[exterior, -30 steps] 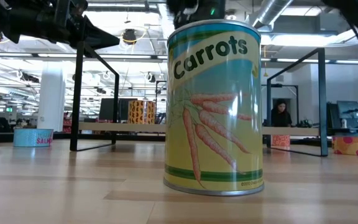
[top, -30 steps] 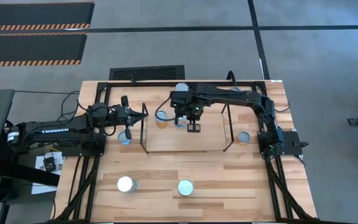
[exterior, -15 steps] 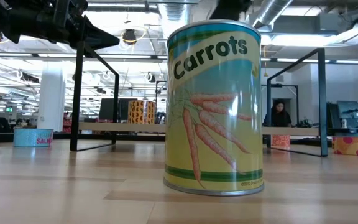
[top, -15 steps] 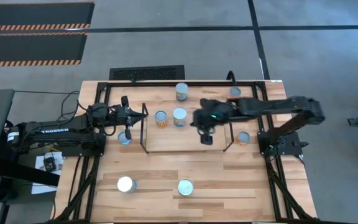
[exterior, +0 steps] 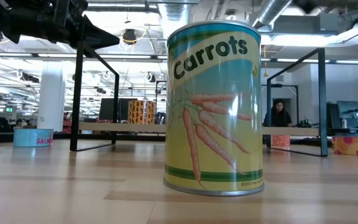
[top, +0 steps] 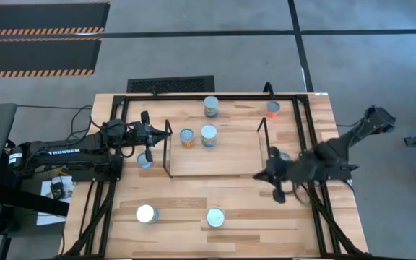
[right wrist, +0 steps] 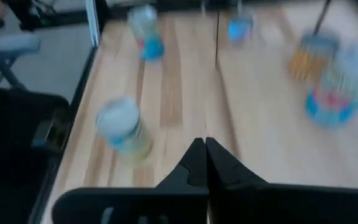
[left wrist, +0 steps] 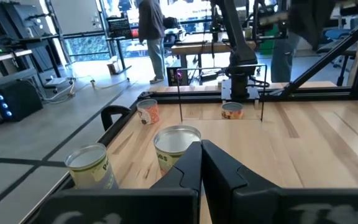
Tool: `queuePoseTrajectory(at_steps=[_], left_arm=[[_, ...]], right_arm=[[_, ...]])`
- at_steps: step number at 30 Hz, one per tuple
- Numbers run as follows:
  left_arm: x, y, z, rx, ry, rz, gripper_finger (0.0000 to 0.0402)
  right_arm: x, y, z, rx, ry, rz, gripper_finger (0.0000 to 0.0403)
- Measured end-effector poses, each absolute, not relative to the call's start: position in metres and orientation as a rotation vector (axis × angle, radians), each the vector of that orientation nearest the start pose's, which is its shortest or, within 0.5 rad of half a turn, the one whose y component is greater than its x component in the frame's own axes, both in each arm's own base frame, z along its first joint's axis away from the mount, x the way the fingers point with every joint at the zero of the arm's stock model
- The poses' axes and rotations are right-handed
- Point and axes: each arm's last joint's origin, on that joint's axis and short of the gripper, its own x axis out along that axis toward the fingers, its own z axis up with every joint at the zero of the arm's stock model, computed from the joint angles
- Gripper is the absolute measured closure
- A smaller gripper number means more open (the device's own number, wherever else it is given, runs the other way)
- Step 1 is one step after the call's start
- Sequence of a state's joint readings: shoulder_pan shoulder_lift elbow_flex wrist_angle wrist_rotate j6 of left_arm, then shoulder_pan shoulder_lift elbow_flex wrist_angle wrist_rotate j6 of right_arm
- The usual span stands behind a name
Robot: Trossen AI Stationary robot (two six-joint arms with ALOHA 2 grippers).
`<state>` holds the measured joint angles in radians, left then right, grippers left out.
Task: Pick and place cans onto a shelf
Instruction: Put the pineapple rings can on the shelf
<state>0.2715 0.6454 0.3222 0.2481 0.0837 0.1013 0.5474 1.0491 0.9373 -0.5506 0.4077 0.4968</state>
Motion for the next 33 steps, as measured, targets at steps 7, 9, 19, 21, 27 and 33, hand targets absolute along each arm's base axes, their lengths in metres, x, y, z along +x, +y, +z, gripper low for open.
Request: queuePoseTrajectory(at_steps=[7,9,19,21,27,33], left_arm=[[0.152,0.04,0.235,0.082,0.077,0.185,0.0401],[0.152,0.04,0.235,0.08,0.077,0.185,0.0401],[0.152,0.04,0.235,0.08,0.077,0.185,0.0401],[0.152,0.04,0.235,0.081,0.075,0.185,0.0402],[0.152,0.04,0.235,0.081,0.074,0.185,0.0401],[0.152,0.04,0.235,0.082,0.07,0.185,0.0401]], right_arm=[[0.149,0.129,0.267,0.35,0.901,-0.252,0.0399],[0.141,0.133,0.259,0.349,0.965,-0.342,0.0399],[0.128,0.125,0.21,0.248,1.095,-0.543,0.0397],[0.127,0.12,0.201,0.246,1.1,-0.56,0.0396],[0.128,0.103,0.187,0.2,1.139,-0.642,0.0381],[0.142,0.082,0.182,0.129,1.201,-0.698,0.0331]])
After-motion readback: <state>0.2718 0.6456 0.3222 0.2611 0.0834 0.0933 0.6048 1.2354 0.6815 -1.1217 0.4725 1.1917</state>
